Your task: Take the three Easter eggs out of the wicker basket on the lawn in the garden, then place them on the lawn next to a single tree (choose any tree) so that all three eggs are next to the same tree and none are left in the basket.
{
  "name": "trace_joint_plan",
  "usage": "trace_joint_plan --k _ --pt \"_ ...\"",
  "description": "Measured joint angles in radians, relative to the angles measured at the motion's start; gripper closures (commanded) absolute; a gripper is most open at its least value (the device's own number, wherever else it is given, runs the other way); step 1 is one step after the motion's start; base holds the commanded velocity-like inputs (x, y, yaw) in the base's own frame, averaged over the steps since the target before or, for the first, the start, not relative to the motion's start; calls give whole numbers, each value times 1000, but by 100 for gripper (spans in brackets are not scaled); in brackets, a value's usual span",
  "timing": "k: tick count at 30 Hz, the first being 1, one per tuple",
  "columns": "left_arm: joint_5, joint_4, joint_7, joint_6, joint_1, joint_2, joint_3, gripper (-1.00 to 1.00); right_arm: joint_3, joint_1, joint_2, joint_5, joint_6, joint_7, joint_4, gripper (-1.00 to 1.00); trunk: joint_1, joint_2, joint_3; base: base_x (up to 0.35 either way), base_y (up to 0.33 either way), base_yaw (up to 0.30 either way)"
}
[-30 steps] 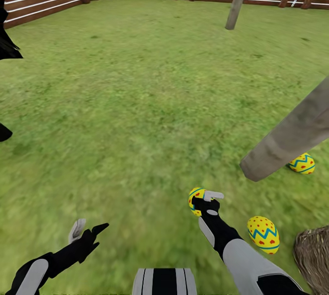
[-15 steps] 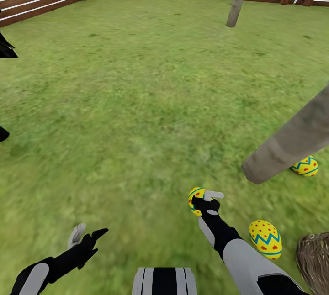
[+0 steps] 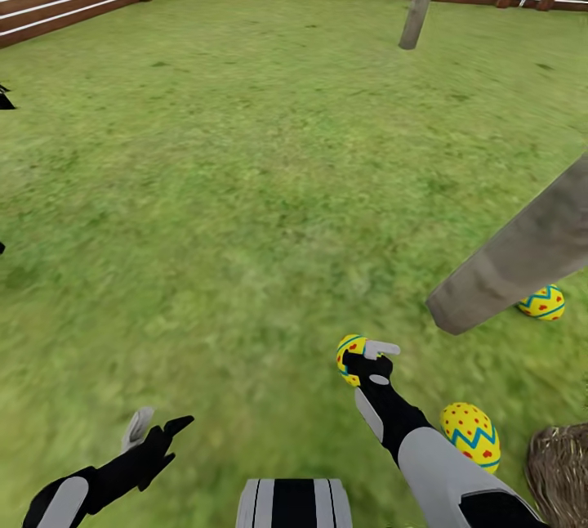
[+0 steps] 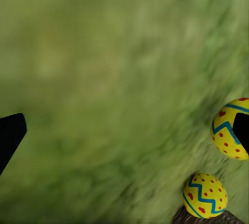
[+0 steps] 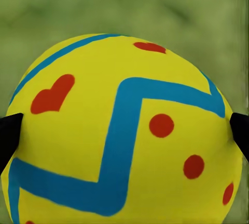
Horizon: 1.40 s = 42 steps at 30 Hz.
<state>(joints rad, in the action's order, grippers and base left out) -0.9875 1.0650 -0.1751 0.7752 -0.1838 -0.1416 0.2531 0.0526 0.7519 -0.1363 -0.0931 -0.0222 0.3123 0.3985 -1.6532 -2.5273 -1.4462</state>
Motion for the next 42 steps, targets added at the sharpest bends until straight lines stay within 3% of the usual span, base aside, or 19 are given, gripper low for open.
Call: trace_joint_plan --k 17,18,36,40,42 --pt "-3 -13 -2 1 0 0 -1 -100 0 -1 1 2 -2 1 2 100 0 0 0 60 -1 -25" --pt "-3 -13 -3 1 0 0 -1 -100 0 -1 1 2 -2 1 2 -100 0 0 0 5 0 0" --pt "-3 -12 -3 1 -1 0 -1 -100 0 -1 2 2 -5 1 12 -100 0 0 0 0 0 0" --pt "-4 -7 -5 2 -1 1 -1 -100 2 -31 5 3 16 -1 191 -100 0 0 0 0 0 0" --pt "-5 -6 -6 3 -1 1 -1 -100 2 -77 5 3 100 -4 317 -100 0 0 0 0 0 0"
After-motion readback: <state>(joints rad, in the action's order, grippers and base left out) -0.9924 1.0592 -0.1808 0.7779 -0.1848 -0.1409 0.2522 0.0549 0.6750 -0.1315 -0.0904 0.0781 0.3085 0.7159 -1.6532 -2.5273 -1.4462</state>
